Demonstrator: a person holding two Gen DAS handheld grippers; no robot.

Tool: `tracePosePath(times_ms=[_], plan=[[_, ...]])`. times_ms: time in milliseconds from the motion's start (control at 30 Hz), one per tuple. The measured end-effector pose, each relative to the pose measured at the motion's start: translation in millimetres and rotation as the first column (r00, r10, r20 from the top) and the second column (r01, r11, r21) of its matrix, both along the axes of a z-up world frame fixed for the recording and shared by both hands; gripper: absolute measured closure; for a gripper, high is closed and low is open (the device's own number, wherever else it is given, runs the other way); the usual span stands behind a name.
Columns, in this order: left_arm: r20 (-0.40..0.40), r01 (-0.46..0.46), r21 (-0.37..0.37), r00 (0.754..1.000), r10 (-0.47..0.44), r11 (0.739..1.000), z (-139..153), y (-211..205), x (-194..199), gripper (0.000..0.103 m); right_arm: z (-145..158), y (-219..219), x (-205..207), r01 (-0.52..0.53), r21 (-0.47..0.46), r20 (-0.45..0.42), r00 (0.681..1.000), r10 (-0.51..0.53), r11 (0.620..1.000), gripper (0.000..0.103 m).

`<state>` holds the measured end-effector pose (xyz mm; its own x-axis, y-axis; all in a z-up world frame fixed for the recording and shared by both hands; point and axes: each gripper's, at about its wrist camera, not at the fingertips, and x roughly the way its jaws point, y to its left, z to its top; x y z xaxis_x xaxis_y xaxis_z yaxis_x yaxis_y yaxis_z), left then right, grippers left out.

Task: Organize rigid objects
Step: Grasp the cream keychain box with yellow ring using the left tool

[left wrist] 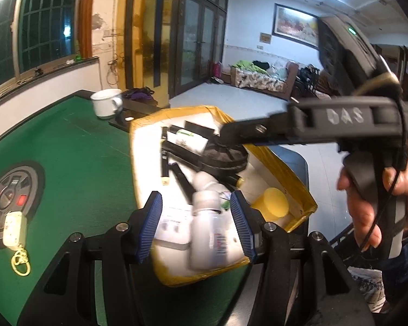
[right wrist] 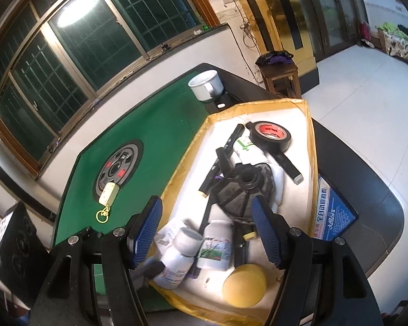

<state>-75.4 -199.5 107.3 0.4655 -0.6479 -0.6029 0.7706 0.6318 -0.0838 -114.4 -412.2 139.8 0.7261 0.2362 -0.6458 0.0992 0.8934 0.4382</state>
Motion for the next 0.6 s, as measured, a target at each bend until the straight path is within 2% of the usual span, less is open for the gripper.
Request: tracePosePath(times_ms=[100, 267, 367, 400, 433, 467, 600], plan=[[0.0, -0.044, -0.01, 0.999, 0.044, 0.999, 5, 19, 9, 0.052, 6, 14, 0, -0.023, -0.02, 0.009, 1.0, 0.023, 1.0, 0.04], [-0.011, -0.186, -0.01, 0.983, 0.186, 0.983, 4, 69, 33, 0.052, 14, 47, 8, -0.095, -0.025, 0.025, 0.995, 0.096, 0.995, 0.04], [-0.006, -0.324, 0.01, 0.946, 0.325, 0.946, -2, 109, 52, 0.052, 17, 68, 12, -0.139, -0.029, 0.036, 0.989, 0.14, 0.99, 0.039], [-0.012, -0.389, 0.03, 0.921, 0.389, 0.921, -7, 126, 63, 0.052, 17, 73, 14, -0.151, -0.03, 0.036, 0.988, 0.152, 0.988, 0.039], [-0.02, -0.42, 0.043, 0.907, 0.421, 0.907, -11, 137, 70, 0.053, 16, 80, 17, -0.165, -0.032, 0.034, 0.986, 0.166, 0.986, 0.039], [-0.048, -0.444, 0.06, 0.893, 0.447, 0.894, -17, 151, 81, 0.053, 15, 85, 18, -0.173, -0.032, 0.032, 0.984, 0.174, 0.984, 0.039], [-0.131, -0.469, 0.096, 0.868, 0.479, 0.878, -35, 179, 109, 0.053, 10, 102, 25, -0.214, -0.025, 0.026, 0.976, 0.215, 0.977, 0.039]])
